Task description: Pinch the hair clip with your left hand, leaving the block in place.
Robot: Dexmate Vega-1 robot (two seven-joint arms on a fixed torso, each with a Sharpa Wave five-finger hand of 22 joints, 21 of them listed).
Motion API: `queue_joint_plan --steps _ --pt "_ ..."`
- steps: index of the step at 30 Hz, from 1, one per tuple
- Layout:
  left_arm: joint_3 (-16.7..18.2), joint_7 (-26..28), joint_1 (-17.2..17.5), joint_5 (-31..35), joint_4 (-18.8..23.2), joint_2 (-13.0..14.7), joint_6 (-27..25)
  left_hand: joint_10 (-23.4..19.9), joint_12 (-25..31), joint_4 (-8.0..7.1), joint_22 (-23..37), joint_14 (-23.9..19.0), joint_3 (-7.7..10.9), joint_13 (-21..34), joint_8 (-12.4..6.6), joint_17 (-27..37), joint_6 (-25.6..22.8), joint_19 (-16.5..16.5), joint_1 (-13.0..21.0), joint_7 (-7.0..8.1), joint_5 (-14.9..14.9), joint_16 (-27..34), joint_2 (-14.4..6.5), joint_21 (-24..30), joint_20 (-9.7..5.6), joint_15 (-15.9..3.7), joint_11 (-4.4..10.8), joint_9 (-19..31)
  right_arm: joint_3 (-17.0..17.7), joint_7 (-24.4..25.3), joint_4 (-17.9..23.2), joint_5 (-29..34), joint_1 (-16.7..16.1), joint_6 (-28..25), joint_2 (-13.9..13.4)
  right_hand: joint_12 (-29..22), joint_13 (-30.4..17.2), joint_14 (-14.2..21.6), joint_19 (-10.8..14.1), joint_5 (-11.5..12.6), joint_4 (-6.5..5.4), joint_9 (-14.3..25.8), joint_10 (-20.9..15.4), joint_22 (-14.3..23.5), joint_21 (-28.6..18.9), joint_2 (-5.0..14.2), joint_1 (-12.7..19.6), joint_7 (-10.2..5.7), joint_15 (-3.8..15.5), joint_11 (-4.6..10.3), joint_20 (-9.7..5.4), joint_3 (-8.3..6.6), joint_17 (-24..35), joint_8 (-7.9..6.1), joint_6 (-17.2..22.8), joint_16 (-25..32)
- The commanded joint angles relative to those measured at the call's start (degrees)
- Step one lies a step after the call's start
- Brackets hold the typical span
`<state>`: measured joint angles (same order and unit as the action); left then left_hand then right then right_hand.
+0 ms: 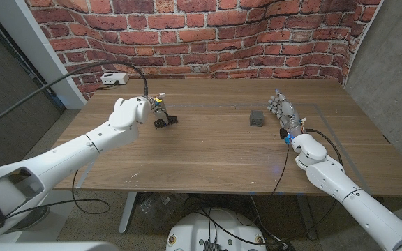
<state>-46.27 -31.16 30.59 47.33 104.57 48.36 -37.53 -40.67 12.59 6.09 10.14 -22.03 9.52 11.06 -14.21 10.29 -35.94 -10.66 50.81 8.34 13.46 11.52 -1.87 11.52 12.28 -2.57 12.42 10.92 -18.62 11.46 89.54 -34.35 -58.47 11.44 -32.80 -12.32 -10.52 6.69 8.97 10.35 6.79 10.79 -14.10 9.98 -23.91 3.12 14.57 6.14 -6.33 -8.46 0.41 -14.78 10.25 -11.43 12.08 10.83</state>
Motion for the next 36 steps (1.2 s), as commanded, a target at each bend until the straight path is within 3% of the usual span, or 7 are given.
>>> queue_joint_plan --steps 1,12,36 --pt "-0.2 1.0 0.0 -1.0 0.1 -0.2 -0.5 -1.5 0.3 0.08 0.0 -1.1 0.59 0.1 -0.56 0.0 -1.3 -0.8 0.4 -0.11 -0.3 0.4 -1.0 0.4 -0.03 -5.56 -0.03 0.1 0.3 -0.2 0.1 -0.3 -0.2 0.0 -0.3 -0.2 -0.1 0.6 0.7 -0.3 0.28 0.1 -0.4 0.3 0.4 -0.05 0.5 0.08 0.03 0.11 -0.04 -0.09 0.2 0.09 0.5 0.1" --pt "0.2 2.8 0.5 -2.1 0.6 0.0 -1.2 -5.5 0.2 0.9 0.0 -3.4 2.55 0.1 -1.08 -0.1 -5.2 -2.8 3.3 0.05 -0.8 0.2 -3.5 0.5 -0.08 -6.78 0.06 0.0 0.2 -0.4 0.0 -0.5 -0.2 -0.1 -0.4 -0.2 -0.1 0.6 0.8 -0.3 0.3 0.1 -0.5 0.3 0.5 -0.02 0.5 0.21 -0.07 0.18 0.01 -0.09 0.2 0.09 0.5 0.0" --pt "2.3 6.6 1.8 -5.1 3.2 2.0 -0.4 -7.4 -0.3 1.22 0.0 -5.1 3.62 0.0 -0.86 -0.2 -7.3 -4.3 4.7 -0.28 -1.6 0.0 -4.4 0.4 -0.08 -7.08 0.04 -0.1 0.4 0.0 0.2 -0.3 -0.4 0.5 -0.1 -0.2 -0.1 0.7 0.9 -0.3 0.32 0.1 -0.6 0.3 0.9 0.03 0.5 0.22 -0.12 0.07 0.06 -0.06 0.2 0.13 0.5 0.0"
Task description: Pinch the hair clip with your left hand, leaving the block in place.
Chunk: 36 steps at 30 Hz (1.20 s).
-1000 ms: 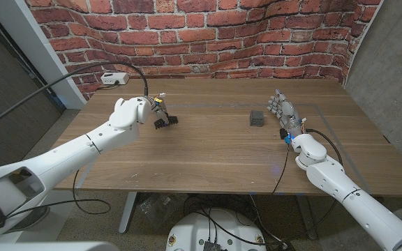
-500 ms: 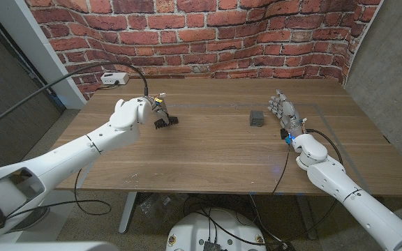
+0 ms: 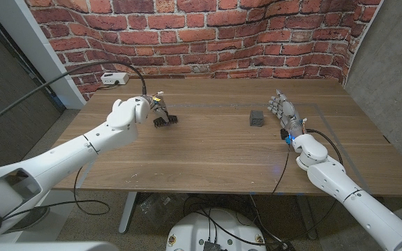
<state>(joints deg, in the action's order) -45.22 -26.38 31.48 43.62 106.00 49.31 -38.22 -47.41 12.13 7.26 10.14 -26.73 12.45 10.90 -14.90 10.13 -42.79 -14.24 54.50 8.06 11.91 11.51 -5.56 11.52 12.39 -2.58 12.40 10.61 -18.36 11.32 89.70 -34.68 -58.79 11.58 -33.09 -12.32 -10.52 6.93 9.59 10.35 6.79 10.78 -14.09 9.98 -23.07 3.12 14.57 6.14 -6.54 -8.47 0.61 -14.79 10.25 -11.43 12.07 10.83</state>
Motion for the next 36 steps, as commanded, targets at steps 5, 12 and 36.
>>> queue_joint_plan --steps 5,12,36 --pt "2.2 3.3 1.7 -2.1 2.8 1.7 0.7 -1.0 0.0 0.22 -0.1 -0.9 0.93 0.2 -0.09 0.0 -1.0 -1.1 1.4 -0.33 -0.3 -0.1 -0.7 0.4 -0.19 -7.06 0.05 0.2 0.1 0.3 0.0 0.1 -0.1 0.5 0.2 -0.2 -0.1 0.5 0.3 -0.3 0.34 0.1 -0.5 0.3 0.1 0.05 0.5 0.26 0.16 0.12 -0.1 -0.06 0.2 0.12 0.5 0.0" --pt "2.5 3.8 2.4 -2.1 4.1 2.4 1.1 -1.4 -0.1 0.37 0.0 -1.2 1.34 0.2 0.05 0.0 -1.5 -1.4 1.9 -0.2 -0.5 -0.2 -0.9 0.3 -0.15 -7.14 0.05 0.2 0.0 0.1 0.2 0.2 -0.1 0.1 0.0 -0.2 -0.1 0.5 0.4 -0.3 0.33 0.1 -0.6 0.3 0.2 0.13 0.5 0.21 0.21 0.05 -0.13 -0.08 0.2 0.13 0.5 0.0" --pt "4.6 9.9 5.5 -4.7 4.8 2.0 0.6 -10.8 0.2 0.45 -0.1 -7.1 5.32 0.2 -0.74 -0.1 -11.7 -4.6 4.9 -1.24 -1.0 -0.1 -2.7 0.2 -0.13 -7.61 -0.09 0.0 0.2 0.1 0.7 0.2 -0.1 0.0 -0.3 -0.1 -0.1 0.6 0.5 -0.3 0.35 0.1 -0.6 0.3 0.5 0.1 0.4 0.23 0.18 0.03 -0.09 -0.01 0.2 0.15 0.6 0.0"
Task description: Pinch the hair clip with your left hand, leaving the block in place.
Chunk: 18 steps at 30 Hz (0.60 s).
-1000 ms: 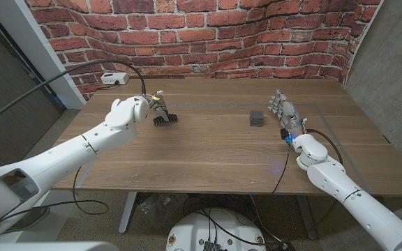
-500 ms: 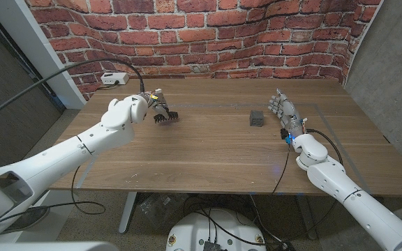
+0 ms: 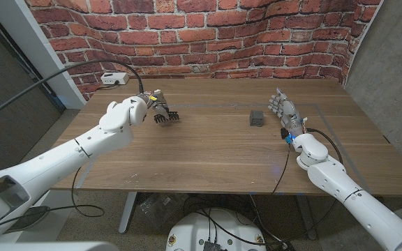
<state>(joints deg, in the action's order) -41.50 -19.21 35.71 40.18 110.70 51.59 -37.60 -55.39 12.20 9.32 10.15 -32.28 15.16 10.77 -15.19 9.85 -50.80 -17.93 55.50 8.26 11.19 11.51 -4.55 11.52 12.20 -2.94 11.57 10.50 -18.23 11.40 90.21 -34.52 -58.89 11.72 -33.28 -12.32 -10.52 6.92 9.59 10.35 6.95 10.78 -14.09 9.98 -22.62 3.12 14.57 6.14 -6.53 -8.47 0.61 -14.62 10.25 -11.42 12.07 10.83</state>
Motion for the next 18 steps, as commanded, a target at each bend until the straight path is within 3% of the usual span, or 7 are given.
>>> queue_joint_plan --steps 1,11,18 --pt "0.9 3.0 1.3 -1.3 0.1 -0.3 0.0 -3.1 0.1 -1.62 -0.1 -1.7 2.78 0.3 -0.45 0.2 -4.1 -1.0 4.0 -1.58 -0.3 -0.1 -3.8 0.2 0.05 -7.31 0.71 0.1 0.1 0.1 0.2 0.0 -0.1 -0.2 -0.1 -0.1 -0.2 0.6 0.5 -0.3 0.18 0.1 -0.6 0.3 0.1 0.09 0.4 0.3 0.13 0.03 -0.08 -0.18 0.2 0.14 0.6 0.0" --pt "0.0 3.4 0.8 -1.1 -0.1 -0.3 0.1 -4.6 -0.3 -1.9 -0.1 -3.3 4.06 0.3 0.02 0.2 -5.2 -1.9 4.6 -2.22 -0.3 -0.1 -4.3 0.2 0.03 -7.62 0.75 0.1 0.1 0.2 0.2 0.0 -0.1 -0.1 0.0 -0.1 -0.2 0.6 0.6 -0.3 0.21 0.1 -0.7 0.3 0.3 0.09 0.4 0.21 -0.02 0.04 -0.08 -0.17 0.2 0.17 0.6 -0.1" --pt "-0.2 3.1 0.6 -0.8 0.0 -0.2 0.2 -5.1 -0.5 -1.88 -0.1 -4.2 5.65 0.4 0.97 0.2 -4.4 -2.0 5.7 -2.51 0.0 -0.2 -5.1 0.0 -1.2 -7.68 0.83 0.2 0.1 0.3 0.1 -0.1 -0.1 -0.2 0.2 -0.1 -0.2 0.5 0.6 -0.3 0.2 0.1 -0.7 0.4 0.3 0.09 0.4 0.22 0.09 0.0 -0.12 -0.15 0.2 0.16 0.6 -0.1"
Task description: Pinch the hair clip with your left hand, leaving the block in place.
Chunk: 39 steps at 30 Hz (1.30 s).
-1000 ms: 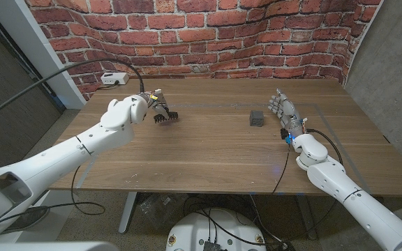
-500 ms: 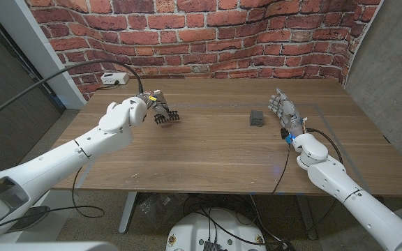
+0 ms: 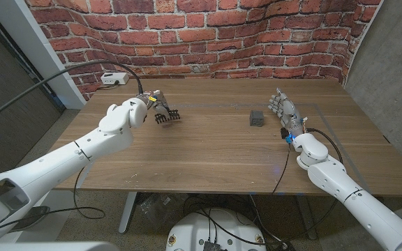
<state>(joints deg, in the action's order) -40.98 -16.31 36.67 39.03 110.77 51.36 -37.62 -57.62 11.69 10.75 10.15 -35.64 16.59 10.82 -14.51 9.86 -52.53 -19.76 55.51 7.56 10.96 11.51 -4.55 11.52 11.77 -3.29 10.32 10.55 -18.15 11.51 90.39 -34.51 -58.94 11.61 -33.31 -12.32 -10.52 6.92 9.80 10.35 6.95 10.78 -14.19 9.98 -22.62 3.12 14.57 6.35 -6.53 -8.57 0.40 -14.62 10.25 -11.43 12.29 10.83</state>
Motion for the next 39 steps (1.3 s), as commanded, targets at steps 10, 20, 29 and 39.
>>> queue_joint_plan --steps 10,20,29,39 --pt "-0.8 0.3 -0.4 1.0 0.2 0.1 0.1 -6.7 0.6 -3.12 -0.2 -2.7 5.77 0.4 -0.32 0.1 -6.6 -1.4 6.6 -1.43 -0.2 -0.3 -4.0 0.1 -2.48 -7.61 1.96 0.1 -0.1 0.1 0.0 0.0 0.0 -0.1 0.1 -0.1 -0.2 0.6 0.5 -0.3 0.21 0.1 -0.6 0.4 0.5 0.1 0.3 0.03 0.07 0.16 0.07 -0.13 0.2 0.18 0.4 -0.1" --pt "-0.4 0.8 -0.1 0.8 0.1 -0.1 0.0 -6.9 0.4 -3.14 -0.2 -3.2 6.06 0.4 -0.02 0.1 -6.6 -1.4 6.6 -1.39 -0.3 -0.3 -3.7 0.0 -2.73 -7.65 1.98 0.1 0.0 0.4 0.3 0.1 0.0 -0.4 0.0 -0.1 -0.2 0.6 0.5 -0.3 0.24 0.1 -0.6 0.4 0.6 0.11 0.4 0.05 0.09 0.11 0.11 -0.13 0.2 0.15 0.5 -0.1" --pt "0.2 2.0 0.1 -1.0 -0.9 -0.7 0.3 -6.5 0.0 -3.24 -0.2 -3.1 6.27 0.3 0.72 0.1 -5.4 -1.4 6.5 -1.35 -0.4 -0.6 -3.3 -0.1 -2.6 -7.61 2.0 0.1 0.1 0.6 0.6 0.2 -0.2 -0.4 0.0 -0.1 -0.2 0.6 0.5 -0.3 0.23 0.1 -0.6 0.4 0.7 0.12 0.3 0.01 0.06 0.19 0.04 -0.12 0.2 0.16 0.4 -0.1" --pt "-0.4 1.5 -0.8 -1.9 -1.5 -0.8 0.1 -6.2 -0.4 -3.88 -0.1 -2.7 5.6 0.3 1.29 0.1 -5.0 -1.5 4.9 -2.27 -0.9 -0.8 -1.7 -0.1 -2.7 -6.91 1.93 0.2 0.2 0.9 0.6 0.1 -0.5 -0.3 0.1 -0.1 -0.2 0.6 0.6 -0.3 0.25 0.1 -0.6 0.4 0.8 0.18 0.4 -0.02 0.02 0.2 0.06 -0.15 0.2 0.18 0.4 -0.1"
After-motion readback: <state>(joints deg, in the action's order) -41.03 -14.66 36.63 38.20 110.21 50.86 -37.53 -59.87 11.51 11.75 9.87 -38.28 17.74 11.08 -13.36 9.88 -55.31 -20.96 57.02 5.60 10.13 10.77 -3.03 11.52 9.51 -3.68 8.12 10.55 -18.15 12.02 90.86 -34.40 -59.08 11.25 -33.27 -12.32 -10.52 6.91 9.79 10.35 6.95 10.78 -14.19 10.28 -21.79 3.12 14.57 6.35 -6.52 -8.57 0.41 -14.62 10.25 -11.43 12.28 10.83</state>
